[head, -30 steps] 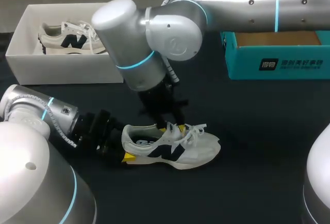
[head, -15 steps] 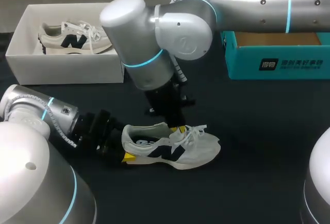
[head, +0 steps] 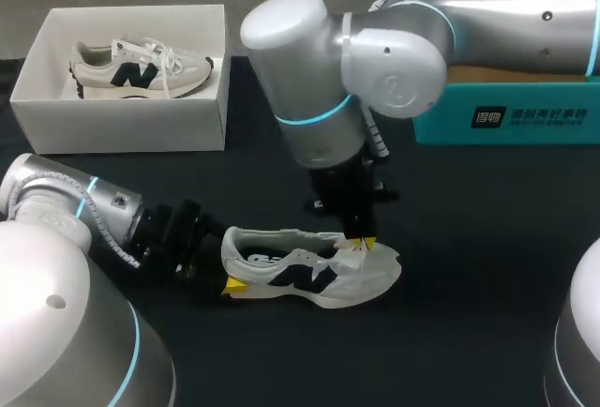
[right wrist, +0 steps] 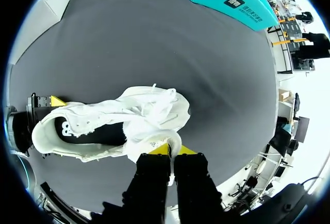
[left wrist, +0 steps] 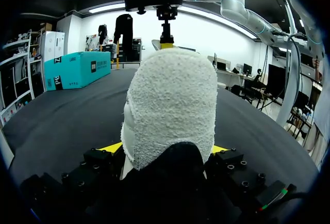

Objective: Take the shoe out of the shoebox, open the shoe tongue, remove and reinsert the insole, then place the shoe into the shoebox

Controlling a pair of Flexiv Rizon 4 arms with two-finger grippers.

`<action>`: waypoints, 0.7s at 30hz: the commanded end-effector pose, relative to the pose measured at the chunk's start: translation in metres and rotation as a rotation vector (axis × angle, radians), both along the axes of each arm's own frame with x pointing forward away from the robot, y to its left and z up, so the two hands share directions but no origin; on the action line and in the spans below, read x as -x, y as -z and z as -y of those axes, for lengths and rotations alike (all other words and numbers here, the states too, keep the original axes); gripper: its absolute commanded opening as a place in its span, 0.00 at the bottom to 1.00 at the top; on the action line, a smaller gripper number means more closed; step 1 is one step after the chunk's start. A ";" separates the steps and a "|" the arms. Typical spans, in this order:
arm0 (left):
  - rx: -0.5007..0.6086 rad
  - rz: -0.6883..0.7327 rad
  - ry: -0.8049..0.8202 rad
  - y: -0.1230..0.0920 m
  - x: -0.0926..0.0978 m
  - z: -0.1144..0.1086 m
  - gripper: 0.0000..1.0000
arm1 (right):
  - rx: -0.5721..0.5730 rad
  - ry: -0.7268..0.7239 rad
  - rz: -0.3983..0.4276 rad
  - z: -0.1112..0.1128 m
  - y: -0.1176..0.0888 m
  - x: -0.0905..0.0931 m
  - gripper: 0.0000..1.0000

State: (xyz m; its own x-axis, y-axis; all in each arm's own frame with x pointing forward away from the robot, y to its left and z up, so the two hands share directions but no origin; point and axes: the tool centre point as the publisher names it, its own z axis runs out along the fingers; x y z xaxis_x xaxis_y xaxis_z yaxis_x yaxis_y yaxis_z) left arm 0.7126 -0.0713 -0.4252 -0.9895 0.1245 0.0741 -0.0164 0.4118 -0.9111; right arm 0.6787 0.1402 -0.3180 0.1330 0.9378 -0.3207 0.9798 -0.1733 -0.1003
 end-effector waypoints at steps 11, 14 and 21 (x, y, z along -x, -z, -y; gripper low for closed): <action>-0.002 0.000 -0.002 0.002 0.000 0.000 0.00 | -0.026 0.264 0.076 0.023 0.035 0.009 0.02; -0.002 0.000 -0.002 0.002 0.000 0.000 0.00 | -0.040 0.276 0.079 0.026 0.043 0.009 0.19; -0.002 0.000 -0.002 0.002 0.000 0.000 0.00 | -0.064 0.305 0.102 0.028 0.053 0.010 0.41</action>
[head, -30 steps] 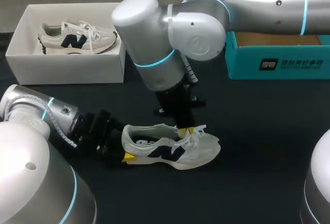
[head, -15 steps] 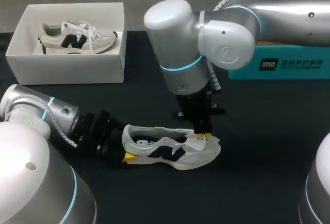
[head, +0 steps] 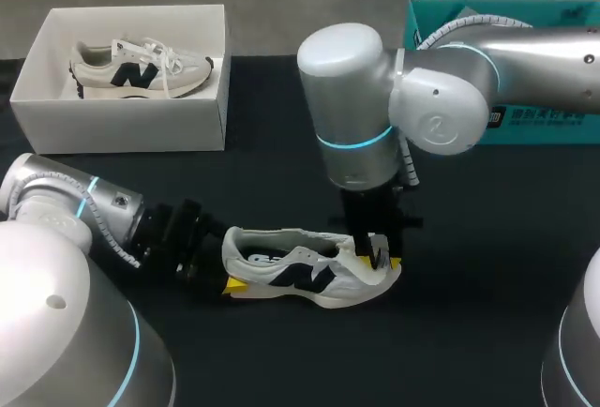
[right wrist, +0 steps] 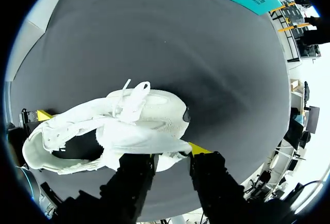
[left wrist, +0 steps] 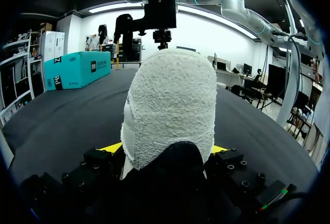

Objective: Take the shoe out of the shoebox, open the shoe tongue, remove and reinsert the insole, then place the shoe into the shoebox

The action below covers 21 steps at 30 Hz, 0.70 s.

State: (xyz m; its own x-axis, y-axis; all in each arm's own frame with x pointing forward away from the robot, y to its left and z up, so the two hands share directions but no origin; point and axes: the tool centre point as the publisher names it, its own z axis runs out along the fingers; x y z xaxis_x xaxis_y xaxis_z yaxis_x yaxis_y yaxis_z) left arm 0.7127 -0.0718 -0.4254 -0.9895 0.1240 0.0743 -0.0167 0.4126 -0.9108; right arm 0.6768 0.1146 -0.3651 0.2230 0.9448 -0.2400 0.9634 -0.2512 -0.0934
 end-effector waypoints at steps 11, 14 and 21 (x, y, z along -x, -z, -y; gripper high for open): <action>-0.001 0.000 -0.001 0.002 0.000 0.000 0.00 | 0.004 0.213 0.118 0.000 -0.008 0.015 0.93; -0.001 0.000 -0.001 0.002 0.000 0.000 0.00 | 0.004 0.182 0.147 -0.002 -0.023 0.014 1.00; -0.001 0.000 -0.001 0.002 0.000 0.000 0.00 | -0.079 -0.038 0.259 -0.013 -0.060 0.005 1.00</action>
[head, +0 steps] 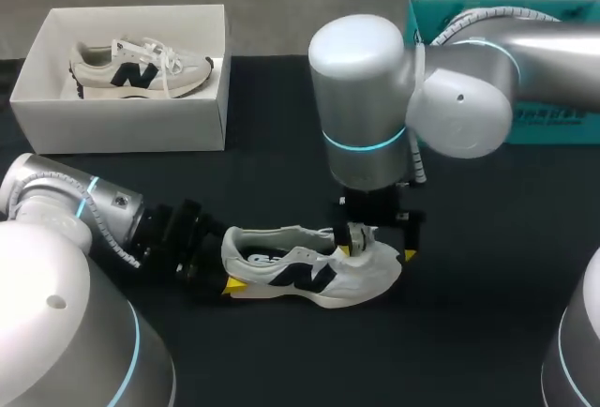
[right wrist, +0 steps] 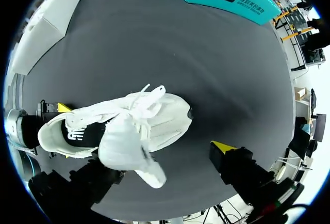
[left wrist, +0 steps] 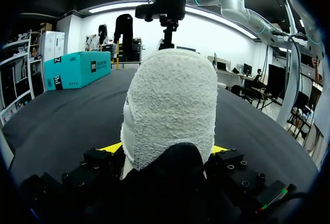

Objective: Take the shoe out of the shoebox, open the shoe tongue, remove and reinsert the insole, then place the shoe into the shoebox

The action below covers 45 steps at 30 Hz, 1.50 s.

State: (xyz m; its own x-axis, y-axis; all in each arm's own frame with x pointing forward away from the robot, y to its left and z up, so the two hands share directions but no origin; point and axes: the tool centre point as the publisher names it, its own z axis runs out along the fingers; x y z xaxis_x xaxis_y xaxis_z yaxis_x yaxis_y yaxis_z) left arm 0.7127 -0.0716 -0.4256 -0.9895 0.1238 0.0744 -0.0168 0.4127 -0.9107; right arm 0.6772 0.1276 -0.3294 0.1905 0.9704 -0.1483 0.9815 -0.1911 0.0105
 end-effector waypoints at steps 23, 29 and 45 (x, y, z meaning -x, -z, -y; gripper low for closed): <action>-0.001 0.000 -0.001 0.001 0.000 0.000 0.00 | -0.170 -0.868 0.024 -0.084 -0.075 -0.050 1.00; -0.001 0.000 -0.001 0.001 0.000 0.000 0.00 | 0.000 -0.995 -0.014 -0.105 -0.072 -0.049 1.00; -0.001 0.000 -0.001 0.001 0.000 0.000 0.00 | 0.000 -0.995 -0.014 -0.105 -0.072 -0.049 1.00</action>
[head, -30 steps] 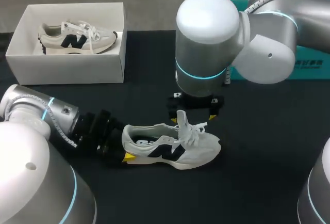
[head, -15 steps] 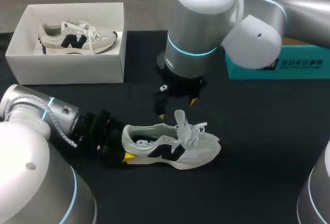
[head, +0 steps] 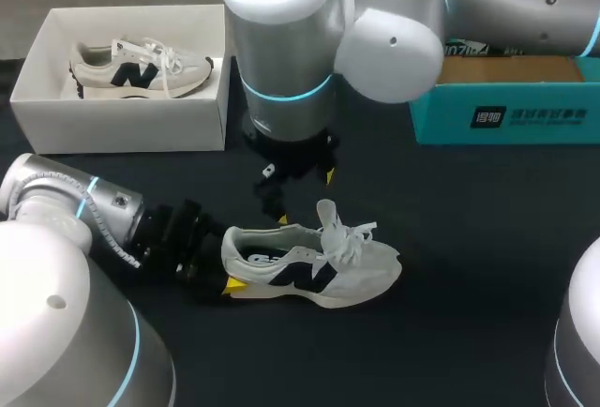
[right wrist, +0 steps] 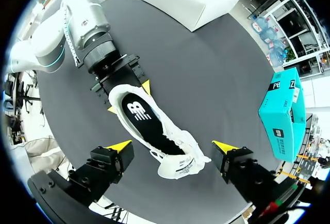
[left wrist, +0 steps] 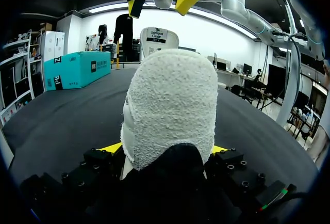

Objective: Take the shoe out of the shoebox, open the shoe tongue, remove and reinsert the insole, then place the shoe into the shoebox

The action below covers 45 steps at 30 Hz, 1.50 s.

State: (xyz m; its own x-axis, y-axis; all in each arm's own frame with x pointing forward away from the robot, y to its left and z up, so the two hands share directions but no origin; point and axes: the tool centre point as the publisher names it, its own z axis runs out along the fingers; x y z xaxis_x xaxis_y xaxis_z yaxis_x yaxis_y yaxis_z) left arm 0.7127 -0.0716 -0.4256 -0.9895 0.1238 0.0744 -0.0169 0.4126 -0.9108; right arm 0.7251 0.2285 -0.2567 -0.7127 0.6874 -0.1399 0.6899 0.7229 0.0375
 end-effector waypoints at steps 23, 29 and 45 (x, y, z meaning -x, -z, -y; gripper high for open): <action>-0.001 0.000 -0.001 0.001 0.000 0.000 0.00 | 0.006 -0.477 0.010 -0.028 -0.005 -0.013 1.00; -0.001 0.000 -0.001 0.001 0.000 0.000 0.00 | 0.112 -0.552 -0.139 -0.036 -0.002 -0.009 1.00; -0.001 0.000 -0.001 0.001 0.000 0.000 0.00 | 0.085 -0.639 -0.122 -0.046 0.016 -0.004 0.84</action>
State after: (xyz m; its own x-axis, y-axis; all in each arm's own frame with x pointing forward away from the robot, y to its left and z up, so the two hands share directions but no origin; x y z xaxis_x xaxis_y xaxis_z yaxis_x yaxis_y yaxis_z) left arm 0.7127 -0.0716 -0.4256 -0.9895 0.1238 0.0744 -0.0169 0.4126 -0.9108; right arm 0.7316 0.2737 -0.2620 -0.9909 0.1174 -0.0653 0.1235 0.9873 -0.0998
